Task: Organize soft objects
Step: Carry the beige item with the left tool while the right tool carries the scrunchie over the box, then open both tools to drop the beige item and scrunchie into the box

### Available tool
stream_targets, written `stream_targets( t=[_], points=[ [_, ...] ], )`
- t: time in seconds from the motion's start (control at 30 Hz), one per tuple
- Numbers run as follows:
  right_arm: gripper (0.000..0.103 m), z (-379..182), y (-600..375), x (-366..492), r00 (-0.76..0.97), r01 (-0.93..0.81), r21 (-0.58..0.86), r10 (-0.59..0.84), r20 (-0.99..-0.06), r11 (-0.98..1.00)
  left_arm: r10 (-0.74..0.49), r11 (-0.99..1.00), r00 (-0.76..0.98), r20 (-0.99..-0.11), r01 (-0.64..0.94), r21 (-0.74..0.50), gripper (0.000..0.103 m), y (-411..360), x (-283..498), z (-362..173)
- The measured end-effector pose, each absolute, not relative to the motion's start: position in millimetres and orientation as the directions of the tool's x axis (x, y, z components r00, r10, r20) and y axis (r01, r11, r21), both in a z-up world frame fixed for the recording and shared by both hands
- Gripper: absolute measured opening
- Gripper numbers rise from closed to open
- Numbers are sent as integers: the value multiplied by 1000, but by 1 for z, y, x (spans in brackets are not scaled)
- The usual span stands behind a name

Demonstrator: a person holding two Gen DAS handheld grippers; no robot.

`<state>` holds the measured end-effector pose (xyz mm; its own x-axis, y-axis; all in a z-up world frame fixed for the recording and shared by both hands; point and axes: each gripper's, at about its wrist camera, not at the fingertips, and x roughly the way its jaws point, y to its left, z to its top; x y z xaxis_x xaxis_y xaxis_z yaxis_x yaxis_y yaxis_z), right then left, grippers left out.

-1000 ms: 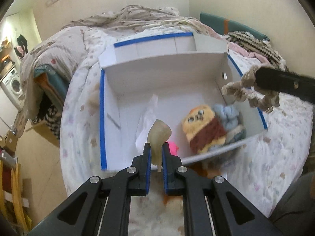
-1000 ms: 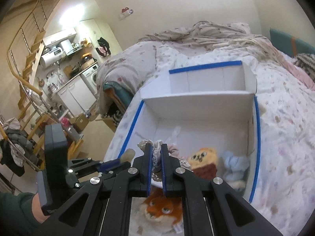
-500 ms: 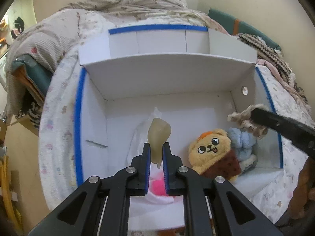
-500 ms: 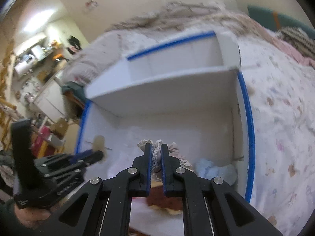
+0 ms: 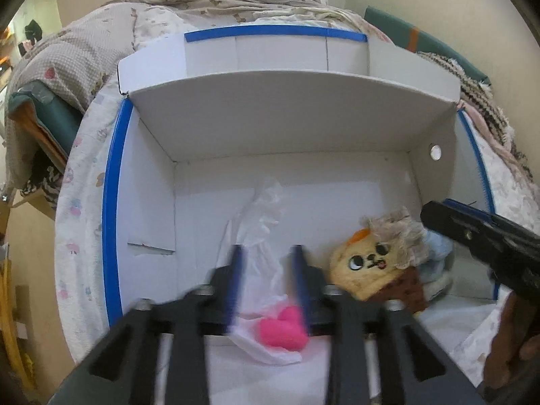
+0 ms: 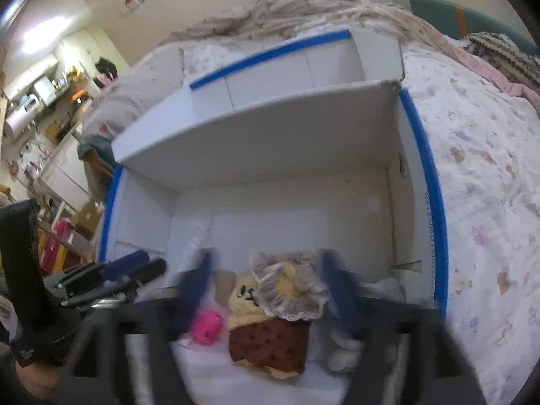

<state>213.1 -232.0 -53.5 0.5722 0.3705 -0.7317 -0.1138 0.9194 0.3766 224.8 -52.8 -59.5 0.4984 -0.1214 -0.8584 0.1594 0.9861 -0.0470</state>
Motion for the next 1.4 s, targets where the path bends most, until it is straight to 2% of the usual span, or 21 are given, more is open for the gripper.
stream_targets(
  t=[0.03,0.07,0.87,1.4],
  points=[
    [83,-50,-233,210,589,-119,386,378,-714,915,-118,987,506,-855,155,-44,65,-53,224,-57],
    [83,-47,-233,209,591,-123,390,384,-709,912,-107,988,521,-847,149,-33,73,-53,222,-53],
    [83,9,-214,135,636,-223,325,390,-665,919,-93,992,621,-778,128,-16,73,-32,149,5],
    [83,-14,-215,58,607,-210,324,383,-696,922,-85,996,574,-815,78,-49,73,-9,72,-19]
  ],
)
